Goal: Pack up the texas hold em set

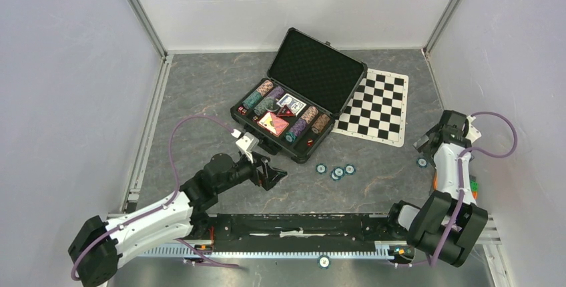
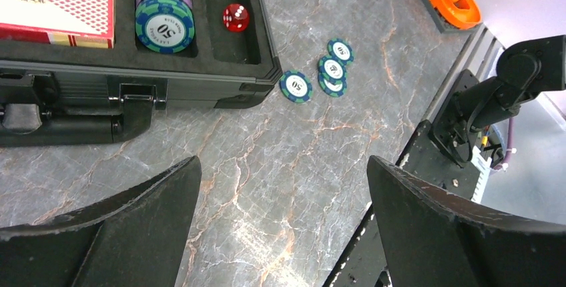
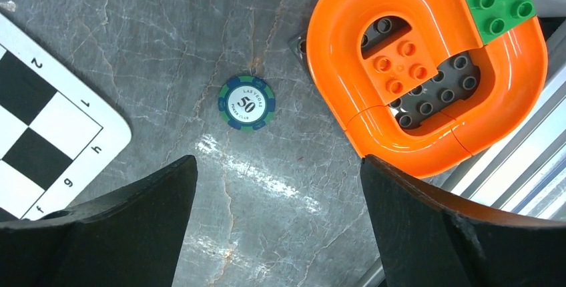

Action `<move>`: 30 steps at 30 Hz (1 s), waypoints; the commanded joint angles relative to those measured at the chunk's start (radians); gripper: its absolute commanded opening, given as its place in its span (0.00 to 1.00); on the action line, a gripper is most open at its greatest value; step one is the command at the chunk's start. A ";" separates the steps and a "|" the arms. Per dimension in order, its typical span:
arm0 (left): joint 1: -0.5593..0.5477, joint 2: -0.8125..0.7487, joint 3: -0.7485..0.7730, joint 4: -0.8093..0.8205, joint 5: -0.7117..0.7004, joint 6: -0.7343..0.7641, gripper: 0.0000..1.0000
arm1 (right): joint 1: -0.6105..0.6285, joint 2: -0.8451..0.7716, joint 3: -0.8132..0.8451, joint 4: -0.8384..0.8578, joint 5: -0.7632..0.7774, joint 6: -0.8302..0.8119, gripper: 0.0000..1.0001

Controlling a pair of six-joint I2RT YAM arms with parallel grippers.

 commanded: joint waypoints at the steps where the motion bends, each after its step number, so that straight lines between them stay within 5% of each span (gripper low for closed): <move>1: 0.001 -0.038 0.009 0.032 0.003 -0.022 1.00 | -0.016 -0.003 -0.014 0.044 0.019 0.049 0.98; 16: 0.001 0.009 0.054 0.010 0.001 -0.035 1.00 | -0.016 0.130 -0.024 0.170 -0.057 0.071 0.90; 22: 0.001 0.016 0.059 0.016 0.007 -0.032 1.00 | -0.015 0.181 -0.031 0.200 -0.039 0.089 0.70; 30: 0.002 0.028 0.082 -0.007 0.017 -0.005 1.00 | -0.016 0.269 -0.004 0.232 -0.033 0.080 0.71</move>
